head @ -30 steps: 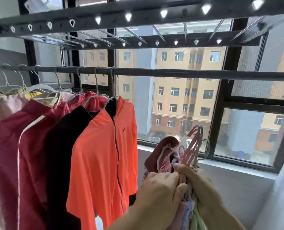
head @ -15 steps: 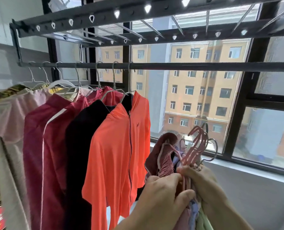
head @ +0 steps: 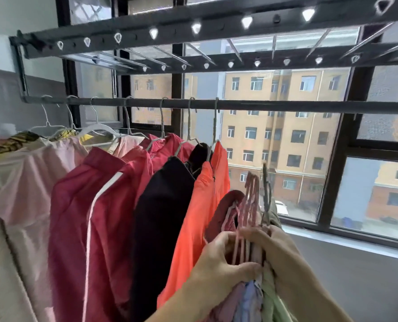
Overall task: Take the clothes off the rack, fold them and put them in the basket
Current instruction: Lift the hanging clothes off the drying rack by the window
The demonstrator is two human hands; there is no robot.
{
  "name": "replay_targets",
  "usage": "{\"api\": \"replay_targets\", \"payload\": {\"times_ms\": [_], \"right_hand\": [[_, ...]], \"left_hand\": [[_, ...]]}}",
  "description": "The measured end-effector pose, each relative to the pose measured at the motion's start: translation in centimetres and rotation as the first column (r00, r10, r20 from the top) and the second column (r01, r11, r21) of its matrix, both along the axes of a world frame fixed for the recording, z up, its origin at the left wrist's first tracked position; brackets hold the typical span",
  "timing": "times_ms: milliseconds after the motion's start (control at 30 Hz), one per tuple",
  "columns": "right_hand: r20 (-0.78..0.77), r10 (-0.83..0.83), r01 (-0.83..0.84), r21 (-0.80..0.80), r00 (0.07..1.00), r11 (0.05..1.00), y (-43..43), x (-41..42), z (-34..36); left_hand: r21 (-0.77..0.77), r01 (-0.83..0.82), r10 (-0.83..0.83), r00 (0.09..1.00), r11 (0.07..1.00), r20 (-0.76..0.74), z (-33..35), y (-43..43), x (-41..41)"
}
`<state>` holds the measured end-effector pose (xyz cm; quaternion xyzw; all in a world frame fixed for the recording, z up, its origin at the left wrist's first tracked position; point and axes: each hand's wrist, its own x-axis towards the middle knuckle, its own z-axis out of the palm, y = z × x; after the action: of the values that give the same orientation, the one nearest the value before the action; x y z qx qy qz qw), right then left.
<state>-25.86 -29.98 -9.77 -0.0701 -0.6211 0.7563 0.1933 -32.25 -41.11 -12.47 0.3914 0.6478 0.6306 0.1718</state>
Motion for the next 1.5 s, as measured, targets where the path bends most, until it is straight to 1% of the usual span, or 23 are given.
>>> {"api": "replay_targets", "payload": {"times_ms": [67,133,233,300,433,500,533,567,600,633,667,700,733,767,800,867,933,1000,1067,1200,1300,1400,1500], "right_hand": [[-0.01,-0.021,0.021,0.026,1.0,0.999,-0.6,-0.5,0.2],[-0.002,-0.084,0.084,0.021,0.996,0.996,-0.4,-1.3,-0.1],[0.027,-0.161,0.162,-0.046,0.987,0.986,0.2,-2.1,-0.6],[0.037,-0.177,0.179,-0.08,0.984,0.98,0.7,-2.4,-0.9],[0.003,-0.156,0.155,-0.134,0.988,0.979,1.4,-2.6,-1.1],[-0.013,-0.11,0.107,-0.139,0.994,0.984,1.9,-2.2,-1.2],[-0.007,-0.082,0.081,-0.122,0.997,0.989,2.3,-2.0,-1.3],[0.006,-0.058,0.059,-0.095,0.998,0.994,2.8,-1.8,-1.5],[0.016,-0.037,0.038,-0.078,0.999,0.996,3.1,-1.5,-1.5],[0.03,-0.022,0.024,-0.069,0.999,0.997,3.5,-1.3,-1.6],[0.04,-0.012,0.015,-0.074,0.999,0.997,3.8,-1.3,-1.6],[0.044,0.001,0.003,-0.08,0.999,0.997,4.1,-1.1,-1.6],[0.041,0.013,-0.009,-0.086,0.999,0.996,4.3,-1.0,-1.4],[0.035,0.011,-0.008,-0.087,0.999,0.996,4.4,-0.9,-1.2],[0.022,0.013,-0.011,-0.092,1.0,0.996,4.7,-0.7,-0.8],[0.02,0.028,-0.027,-0.087,0.999,0.996,5.4,-0.3,0.0],[0.012,0.019,-0.018,-0.08,1.0,0.997,6.1,0.0,1.0],[0.016,-0.002,0.003,-0.063,1.0,0.998,6.8,0.0,1.8],[0.002,-0.018,0.018,-0.042,1.0,0.999,7.1,-0.3,2.2],[-0.123,-0.026,0.02,-0.05,0.992,0.999,5.5,-0.9,2.8],[-0.185,0.107,-0.112,-0.018,0.977,0.994,3.5,-0.5,2.8],[-0.142,0.238,-0.229,0.075,0.961,0.971,1.9,0.1,2.5],[-0.133,0.246,-0.219,0.191,0.96,0.957,0.6,0.0,2.1]], "left_hand": [[-0.012,0.027,-0.028,0.997,1.0,-0.066,0.0,-0.5,-0.7],[-0.054,0.045,-0.056,0.977,0.998,-0.207,0.3,-0.7,-1.1],[-0.169,-0.004,-0.072,0.895,0.986,-0.441,1.0,-0.8,-1.2],[-0.189,-0.078,-0.044,0.824,0.979,-0.564,1.6,-0.9,-1.2],[-0.238,-0.158,-0.041,0.749,0.958,-0.661,3.5,-1.5,-0.8],[-0.161,-0.22,0.053,0.729,0.962,-0.682,5.4,-1.9,-1.1],[-0.063,-0.296,0.168,0.691,0.953,-0.703,6.7,-1.9,-1.6],[0.05,-0.393,0.299,0.607,0.918,-0.737,7.8,-1.6,-2.5],[0.135,-0.497,0.403,0.484,0.857,-0.777,9.0,-1.1,-3.9],[0.135,-0.61,0.429,0.367,0.781,-0.825,10.1,-0.5,-5.5],[0.03,-0.728,0.373,0.314,0.685,-0.873,10.9,0.3,-7.1],[-0.135,-0.8,0.294,0.364,0.584,-0.884,11.5,1.1,-8.4],[-0.292,-0.804,0.245,0.466,0.518,-0.85,11.7,2.0,-9.4],[-0.392,-0.754,0.237,0.574,0.528,-0.784,11.6,2.8,-10.4],[-0.39,-0.687,0.281,0.651,0.613,-0.705,11.5,3.6,-11.0],[-0.262,-0.584,0.392,0.753,0.769,-0.528,11.8,4.1,-11.0],[-0.138,-0.522,0.448,0.818,0.842,-0.361,13.5,3.3,-10.0],[-0.07,-0.481,0.452,0.857,0.874,-0.246,15.3,1.4,-8.1],[-0.07,-0.409,0.394,0.905,0.91,-0.163,14.9,0.1,-5.7],[-0.116,-0.121,0.106,0.986,0.986,-0.128,8.5,1.3,-0.2],[-0.01,-0.049,0.049,0.999,0.999,-0.023,5.4,1.7,1.8],[0.037,0.036,-0.04,0.994,0.999,0.106,4.5,-0.2,2.1],[0.073,0.029,-0.038,0.992,0.997,0.122,3.9,-1.9,2.4]]}}
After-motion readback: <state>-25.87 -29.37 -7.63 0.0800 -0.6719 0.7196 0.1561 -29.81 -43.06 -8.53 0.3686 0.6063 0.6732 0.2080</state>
